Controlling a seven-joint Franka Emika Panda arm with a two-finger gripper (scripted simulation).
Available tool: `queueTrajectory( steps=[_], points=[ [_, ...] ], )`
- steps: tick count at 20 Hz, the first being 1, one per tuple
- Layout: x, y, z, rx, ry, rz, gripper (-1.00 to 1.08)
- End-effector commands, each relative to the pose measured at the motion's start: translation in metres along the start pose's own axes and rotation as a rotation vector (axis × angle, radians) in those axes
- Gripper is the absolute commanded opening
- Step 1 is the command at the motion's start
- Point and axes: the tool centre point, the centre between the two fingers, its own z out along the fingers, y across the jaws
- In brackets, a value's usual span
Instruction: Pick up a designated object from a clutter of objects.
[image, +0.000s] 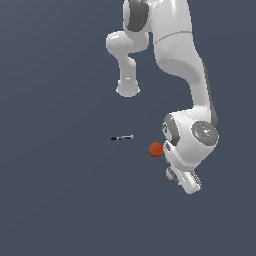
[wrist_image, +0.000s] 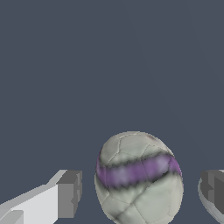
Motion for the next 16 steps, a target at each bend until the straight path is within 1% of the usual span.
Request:
queueTrajectory(
  steps=[1,6,7,16],
  points=[
    [0.0002,0.0,0.0096,0.001,0.0,0.001,1.0],
    [0.0,-0.0014,0.0129,0.001,0.0,0.001,1.0],
    [0.0,-0.0014,0.0129,0.001,0.0,0.001,-1.0],
    [0.0,-0.0014,0.0129,0.001,0.0,0.001,-1.0]
  ],
)
